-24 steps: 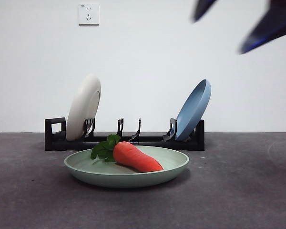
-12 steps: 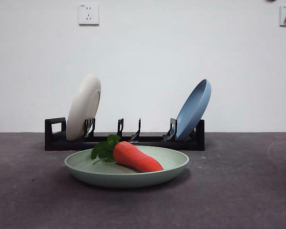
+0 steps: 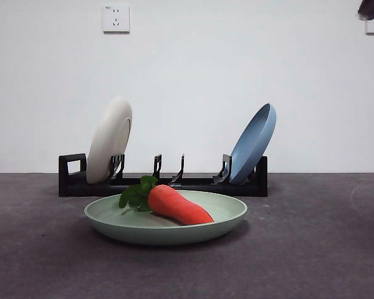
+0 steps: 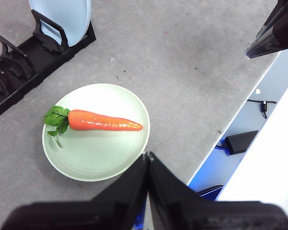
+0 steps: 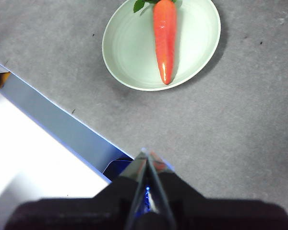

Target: Take the green plate from the plate rack,put the plate on the table,take the carrot from the table,put the carrot in the plate

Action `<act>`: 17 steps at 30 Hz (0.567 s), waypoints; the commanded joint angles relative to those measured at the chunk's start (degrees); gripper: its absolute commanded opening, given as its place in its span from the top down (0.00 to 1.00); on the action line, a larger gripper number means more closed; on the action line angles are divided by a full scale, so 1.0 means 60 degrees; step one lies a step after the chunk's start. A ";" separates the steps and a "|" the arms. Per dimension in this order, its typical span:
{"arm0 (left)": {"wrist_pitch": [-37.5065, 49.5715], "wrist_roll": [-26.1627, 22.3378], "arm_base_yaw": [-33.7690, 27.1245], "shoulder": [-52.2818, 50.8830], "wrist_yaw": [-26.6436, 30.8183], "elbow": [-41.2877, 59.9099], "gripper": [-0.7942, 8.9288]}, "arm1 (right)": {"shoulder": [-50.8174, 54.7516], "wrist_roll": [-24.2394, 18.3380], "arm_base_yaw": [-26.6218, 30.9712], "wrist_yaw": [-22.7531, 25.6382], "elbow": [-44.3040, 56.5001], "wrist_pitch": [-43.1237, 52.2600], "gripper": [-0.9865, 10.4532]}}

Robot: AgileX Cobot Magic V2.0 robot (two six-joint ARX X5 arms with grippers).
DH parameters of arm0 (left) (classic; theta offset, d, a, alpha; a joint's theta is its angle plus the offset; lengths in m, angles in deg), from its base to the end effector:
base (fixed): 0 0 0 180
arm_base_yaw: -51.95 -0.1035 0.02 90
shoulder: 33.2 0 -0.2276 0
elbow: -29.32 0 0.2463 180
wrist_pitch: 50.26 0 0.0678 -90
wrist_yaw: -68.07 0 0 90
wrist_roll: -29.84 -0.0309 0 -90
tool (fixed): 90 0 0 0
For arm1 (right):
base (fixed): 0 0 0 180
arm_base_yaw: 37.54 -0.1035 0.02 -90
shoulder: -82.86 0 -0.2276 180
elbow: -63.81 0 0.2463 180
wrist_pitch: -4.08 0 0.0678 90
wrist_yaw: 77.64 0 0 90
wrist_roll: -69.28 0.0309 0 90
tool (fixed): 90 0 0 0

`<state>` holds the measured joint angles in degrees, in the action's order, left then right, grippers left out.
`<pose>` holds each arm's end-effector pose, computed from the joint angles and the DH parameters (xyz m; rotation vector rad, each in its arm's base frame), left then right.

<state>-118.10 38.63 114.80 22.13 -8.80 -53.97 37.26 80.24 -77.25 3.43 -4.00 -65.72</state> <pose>0.0898 -0.1598 0.3434 0.3014 0.6246 -0.7820 0.1162 0.1028 0.2866 -0.0570 0.8946 0.7144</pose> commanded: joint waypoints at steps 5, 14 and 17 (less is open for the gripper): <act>0.0015 0.0033 0.0029 -0.0007 0.0040 0.0040 0.92 | 0.0004 0.0015 -0.0018 0.0022 0.0047 0.0051 0.91; 0.0630 -0.0863 -0.0656 -0.0419 0.0736 0.0044 0.92 | 0.0004 0.0015 -0.0018 0.0018 0.0047 0.0051 0.91; 0.1858 -0.1322 -0.1858 -0.0947 0.0637 0.0135 0.92 | 0.0007 0.0015 -0.0018 0.0022 0.0047 0.0051 0.91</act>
<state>-108.98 33.34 105.62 17.45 -4.98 -53.64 37.26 80.22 -77.25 3.43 -4.00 -65.72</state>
